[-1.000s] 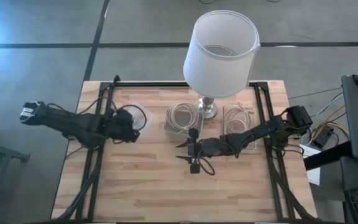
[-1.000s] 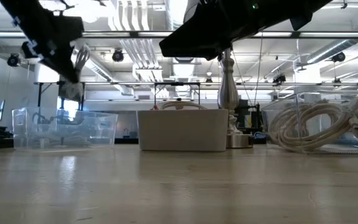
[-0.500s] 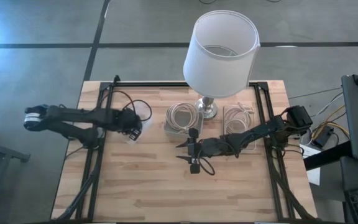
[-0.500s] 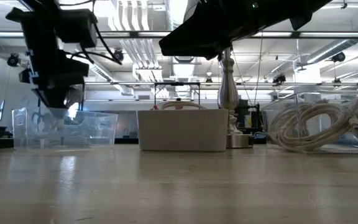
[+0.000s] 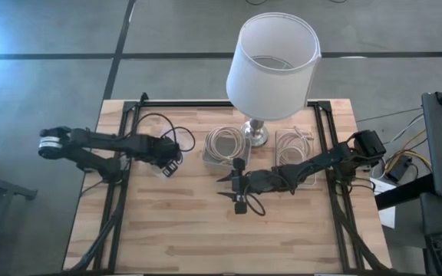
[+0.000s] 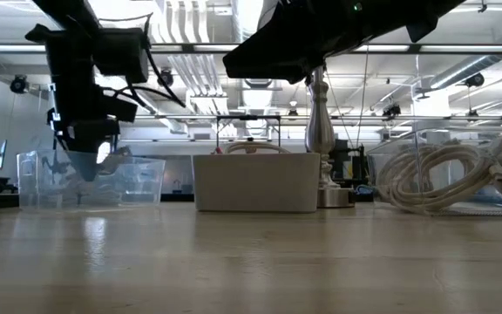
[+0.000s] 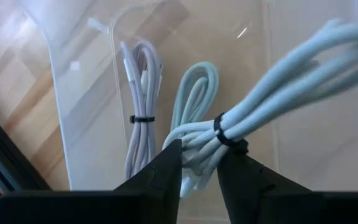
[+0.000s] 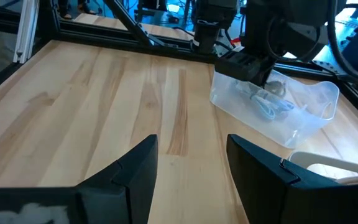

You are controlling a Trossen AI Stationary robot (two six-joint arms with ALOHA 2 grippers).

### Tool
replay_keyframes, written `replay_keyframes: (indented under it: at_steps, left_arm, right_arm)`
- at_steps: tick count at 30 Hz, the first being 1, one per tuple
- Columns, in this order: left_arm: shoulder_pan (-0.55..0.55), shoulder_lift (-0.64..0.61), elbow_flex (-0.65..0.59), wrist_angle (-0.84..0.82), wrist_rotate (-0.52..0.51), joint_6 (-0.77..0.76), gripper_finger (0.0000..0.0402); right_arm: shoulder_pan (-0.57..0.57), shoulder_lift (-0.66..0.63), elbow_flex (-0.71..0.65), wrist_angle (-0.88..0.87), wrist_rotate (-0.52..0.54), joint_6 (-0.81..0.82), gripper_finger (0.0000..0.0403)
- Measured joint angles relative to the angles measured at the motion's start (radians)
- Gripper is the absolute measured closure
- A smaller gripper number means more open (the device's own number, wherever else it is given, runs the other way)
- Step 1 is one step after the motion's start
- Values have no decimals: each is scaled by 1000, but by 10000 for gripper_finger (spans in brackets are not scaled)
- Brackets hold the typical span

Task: Pick & Place USB Port
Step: Put the white USB charger cable into the white bin, then return to Home Position

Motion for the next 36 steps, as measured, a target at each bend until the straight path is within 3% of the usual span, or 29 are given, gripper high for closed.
replay_keyframes:
  at_steps: [8, 13, 17, 26, 30, 33, 36]
  left_arm:
    - [-1, -22, 109, -110, 8, 51, 264]
    - [-9, -58, 198, -216, 9, 59, 263]
    - [-60, -112, 235, -180, -15, 97, 263]
    - [-343, -290, 230, -9, -361, 225, 266]
    - [-511, -349, 223, 3, -508, 225, 266]
    - [-630, -397, 194, 3, -597, 230, 266]
    - [-716, -449, 138, 14, -613, 220, 266]
  right_arm:
    - [0, -1, 0, 0, 0, 19, 213]
    - [1, -12, 0, -4, 0, 9, 213]
    - [14, -91, 0, -76, 0, 11, 213]
    - [86, -444, 0, -514, -1, 6, 213]
    - [102, -580, -16, -682, 0, 129, 213]
    - [106, -643, -60, -697, 0, 195, 213]
    - [107, -685, -158, -588, -2, 136, 213]
